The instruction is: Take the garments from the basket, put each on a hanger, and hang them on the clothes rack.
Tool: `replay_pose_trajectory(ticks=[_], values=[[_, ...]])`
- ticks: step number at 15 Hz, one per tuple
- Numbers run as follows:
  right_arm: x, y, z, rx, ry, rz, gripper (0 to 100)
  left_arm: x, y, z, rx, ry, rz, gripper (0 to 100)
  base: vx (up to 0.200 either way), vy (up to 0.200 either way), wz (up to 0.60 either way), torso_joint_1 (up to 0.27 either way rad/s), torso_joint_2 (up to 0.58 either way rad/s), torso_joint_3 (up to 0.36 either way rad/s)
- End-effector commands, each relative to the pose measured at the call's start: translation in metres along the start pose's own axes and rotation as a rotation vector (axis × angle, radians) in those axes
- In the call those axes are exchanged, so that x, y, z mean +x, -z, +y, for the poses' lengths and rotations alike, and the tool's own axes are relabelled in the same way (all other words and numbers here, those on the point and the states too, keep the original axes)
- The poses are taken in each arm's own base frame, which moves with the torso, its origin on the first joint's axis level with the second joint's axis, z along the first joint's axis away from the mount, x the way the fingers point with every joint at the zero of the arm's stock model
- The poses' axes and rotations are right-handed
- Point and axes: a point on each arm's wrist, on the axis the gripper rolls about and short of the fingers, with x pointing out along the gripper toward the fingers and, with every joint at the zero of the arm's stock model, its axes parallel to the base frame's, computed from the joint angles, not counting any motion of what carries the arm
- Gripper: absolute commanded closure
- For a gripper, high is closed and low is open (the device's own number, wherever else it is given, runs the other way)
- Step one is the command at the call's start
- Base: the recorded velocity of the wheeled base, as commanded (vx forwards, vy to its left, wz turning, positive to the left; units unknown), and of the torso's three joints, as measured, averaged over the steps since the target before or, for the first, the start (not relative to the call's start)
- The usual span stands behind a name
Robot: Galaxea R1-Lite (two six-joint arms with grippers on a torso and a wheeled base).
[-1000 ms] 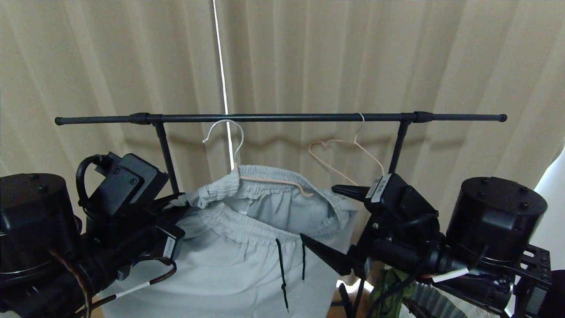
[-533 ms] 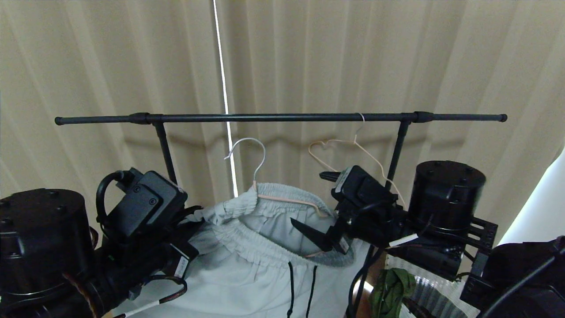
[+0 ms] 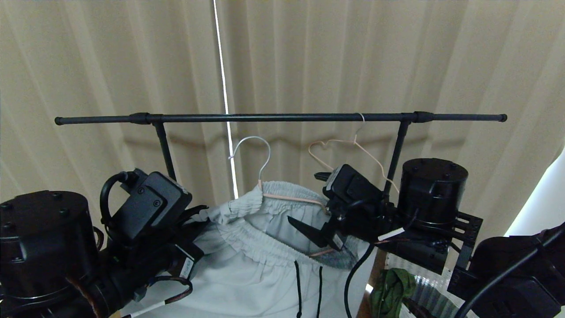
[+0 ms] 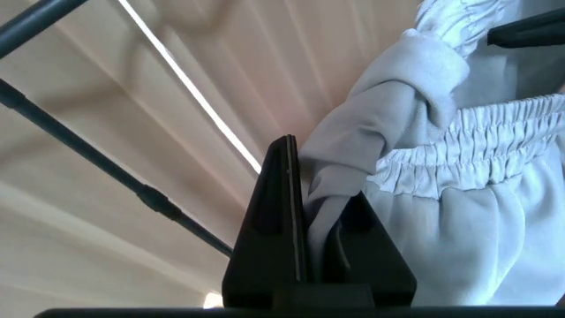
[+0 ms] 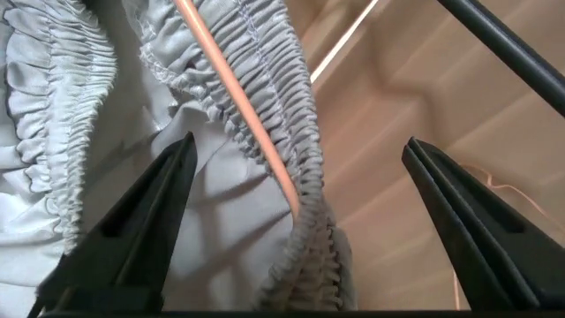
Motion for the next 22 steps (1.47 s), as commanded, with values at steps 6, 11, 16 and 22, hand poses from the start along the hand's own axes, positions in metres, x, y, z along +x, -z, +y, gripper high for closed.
replay_pose_trajectory(ticks=[6, 11, 16, 22], values=[[0.003, 0.003, 0.001, -0.001, 0.001, 0.006, 100, -0.001, -0.001, -0.006, 0.001, 0.02, -0.031, 100, 0.0, 0.0, 0.0, 0.0, 0.0, 0.0], [0.0, 0.002, 0.001, 0.0, 0.002, 0.004, 100, -0.006, 0.003, -0.007, -0.003, 0.036, -0.033, 0, 0.0, 0.0, 0.0, 0.0, 0.0, 0.0], [-0.023, 0.002, -0.009, 0.008, 0.089, 0.024, 100, -0.043, 0.0, 0.003, -0.036, 0.172, -0.192, 0, 0.0, 0.0, 0.0, 0.0, 0.0, 0.0], [-0.052, 0.005, -0.035, 0.022, 0.196, 0.025, 100, -0.07, 0.016, 0.008, -0.041, 0.171, -0.222, 0, 0.0, 0.0, 0.0, 0.0, 0.0, 0.0]])
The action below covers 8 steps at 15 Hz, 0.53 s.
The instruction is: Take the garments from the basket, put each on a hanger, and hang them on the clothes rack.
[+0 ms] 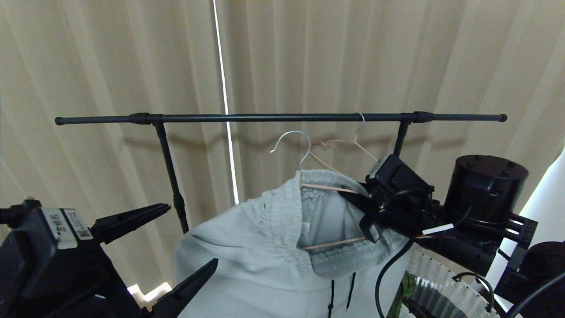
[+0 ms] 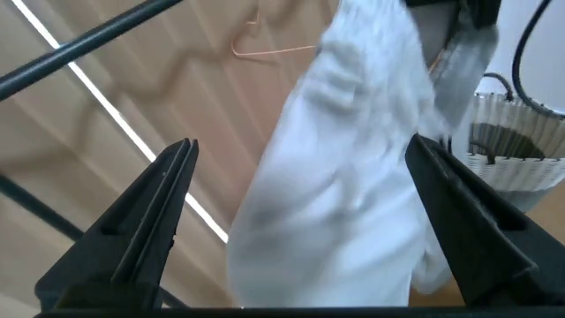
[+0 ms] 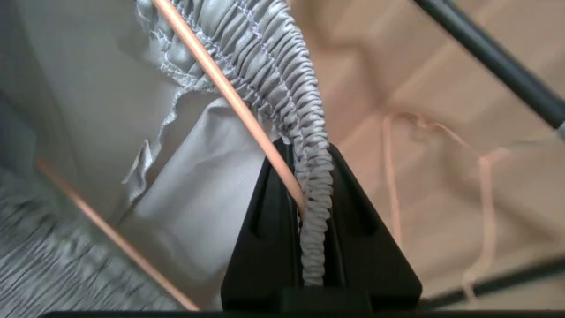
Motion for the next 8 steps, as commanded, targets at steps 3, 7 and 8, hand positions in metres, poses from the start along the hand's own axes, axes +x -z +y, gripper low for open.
replay_pose_trajectory(ticks=[3, 7, 8], values=[[-0.019, -0.008, -0.013, 0.002, 0.058, -0.048, 100, -0.012, 0.044, 0.008, -0.001, -0.101, 0.203, 0, 0.0, 0.0, 0.0, 0.0, 0.0, 0.0], [-0.031, -0.014, -0.015, 0.002, 0.061, -0.08, 100, -0.007, 0.057, 0.005, -0.003, -0.077, 0.279, 0, 0.0, 0.0, 0.0, 0.0, 0.0, 0.0], [-0.034, -0.012, -0.014, 0.004, 0.056, -0.077, 100, 0.001, 0.058, 0.005, -0.003, -0.07, 0.306, 0, 0.0, 0.0, 0.0, 0.0, 0.0, 0.0]])
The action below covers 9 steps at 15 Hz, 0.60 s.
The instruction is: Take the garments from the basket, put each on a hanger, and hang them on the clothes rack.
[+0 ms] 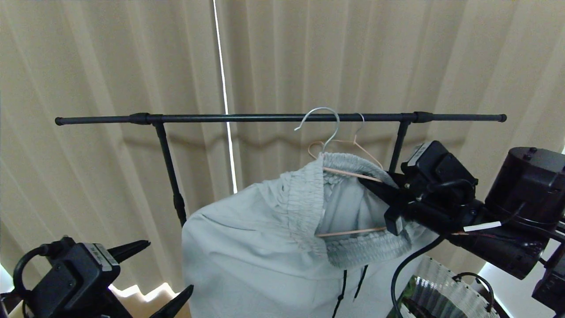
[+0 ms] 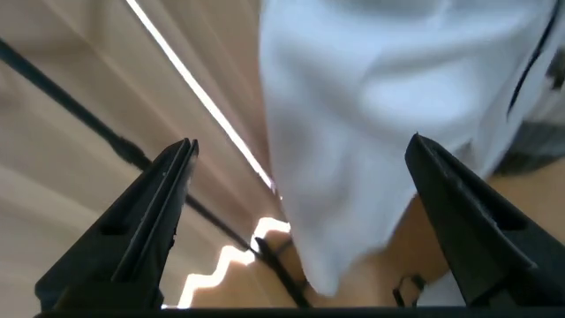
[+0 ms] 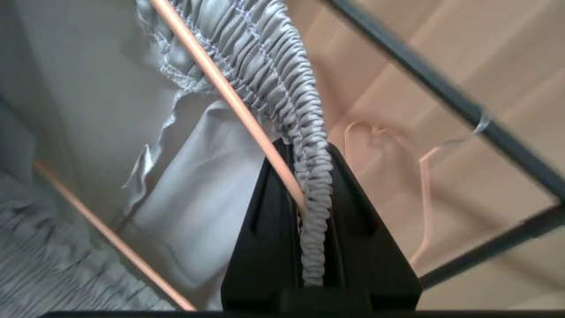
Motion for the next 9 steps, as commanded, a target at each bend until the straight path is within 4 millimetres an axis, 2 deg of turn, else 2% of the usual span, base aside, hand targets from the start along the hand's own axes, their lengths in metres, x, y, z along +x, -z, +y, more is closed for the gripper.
replay_pose_trajectory(ticks=[1, 4, 6, 7, 9], values=[[-0.008, -0.005, -0.001, -0.002, 0.006, -0.027, 100, 0.017, 0.001, -0.001, 0.002, 0.016, 0.063, 0, 0.0, 0.0, 0.0, 0.0, 0.0, 0.0], [-0.013, -0.01, -0.003, 0.0, 0.015, -0.053, 100, 0.03, -0.004, 0.0, -0.004, 0.021, 0.078, 0, 0.0, 0.0, 0.0, 0.0, 0.0, 0.0], [-0.015, -0.013, -0.001, -0.001, 0.007, -0.065, 100, 0.031, -0.005, 0.0, 0.001, 0.023, 0.074, 0, 0.0, 0.0, 0.0, 0.0, 0.0, 0.0], [-0.016, -0.014, 0.002, -0.002, -0.005, -0.071, 100, 0.031, -0.005, 0.0, -0.001, 0.023, 0.074, 100, 0.0, 0.0, 0.0, 0.0, 0.0, 0.0], [-0.018, -0.015, 0.003, -0.002, -0.007, -0.073, 100, 0.031, -0.005, 0.0, -0.005, 0.023, 0.075, 100, 0.0, 0.0, 0.0, 0.0, 0.0, 0.0]])
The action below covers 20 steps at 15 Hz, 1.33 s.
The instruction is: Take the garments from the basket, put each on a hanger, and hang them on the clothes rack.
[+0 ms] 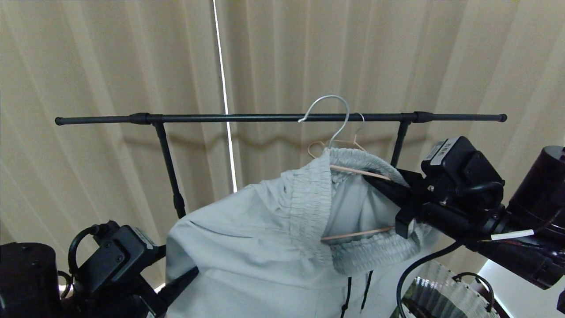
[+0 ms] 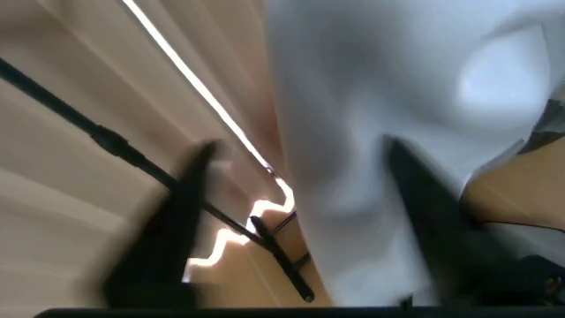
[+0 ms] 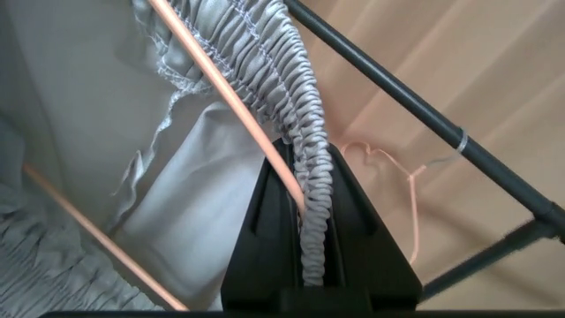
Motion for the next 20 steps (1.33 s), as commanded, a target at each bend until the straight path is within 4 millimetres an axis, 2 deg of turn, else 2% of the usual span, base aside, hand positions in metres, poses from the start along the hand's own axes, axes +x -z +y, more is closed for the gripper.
replay_pose_trajectory(ticks=[1, 4, 8, 13, 14, 17, 18, 20], values=[[-0.002, -0.002, 0.0, -0.001, 0.0, -0.008, 100, 0.002, 0.001, 0.0, -0.001, 0.003, 0.011, 100, 0.0, 0.0, 0.0, 0.0, 0.0, 0.0], [-0.004, -0.003, 0.0, -0.003, 0.004, -0.011, 100, 0.001, 0.003, 0.0, -0.006, -0.004, 0.019, 100, 0.0, 0.0, 0.0, 0.0, 0.0, 0.0], [-0.01, -0.001, -0.002, -0.005, 0.023, 0.001, 100, -0.012, 0.03, 0.017, -0.052, -0.134, 0.113, 100, 0.0, 0.0, 0.0, 0.0, 0.0, 0.0], [-0.009, 0.001, -0.003, -0.006, 0.028, 0.01, 100, -0.015, 0.033, 0.016, -0.055, -0.134, 0.12, 100, 0.0, 0.0, 0.0, 0.0, 0.0, 0.0], [-0.009, 0.001, -0.003, -0.005, 0.026, 0.011, 100, -0.015, 0.033, 0.015, -0.055, -0.134, 0.12, 0, 0.0, 0.0, 0.0, 0.0, 0.0, 0.0], [-0.008, 0.003, -0.002, -0.004, 0.023, 0.021, 100, -0.019, 0.028, 0.017, -0.064, -0.145, 0.082, 0, 0.0, 0.0, 0.0, 0.0, 0.0, 0.0], [-0.01, 0.012, 0.002, -0.004, 0.016, 0.064, 100, -0.027, 0.028, 0.016, -0.065, -0.153, 0.049, 0, 0.0, 0.0, 0.0, 0.0, 0.0, 0.0], [-0.009, 0.015, 0.002, -0.005, 0.054, 0.092, 100, -0.042, 0.028, 0.014, -0.065, -0.167, -0.013, 0, 0.0, 0.0, 0.0, 0.0, 0.0, 0.0]])
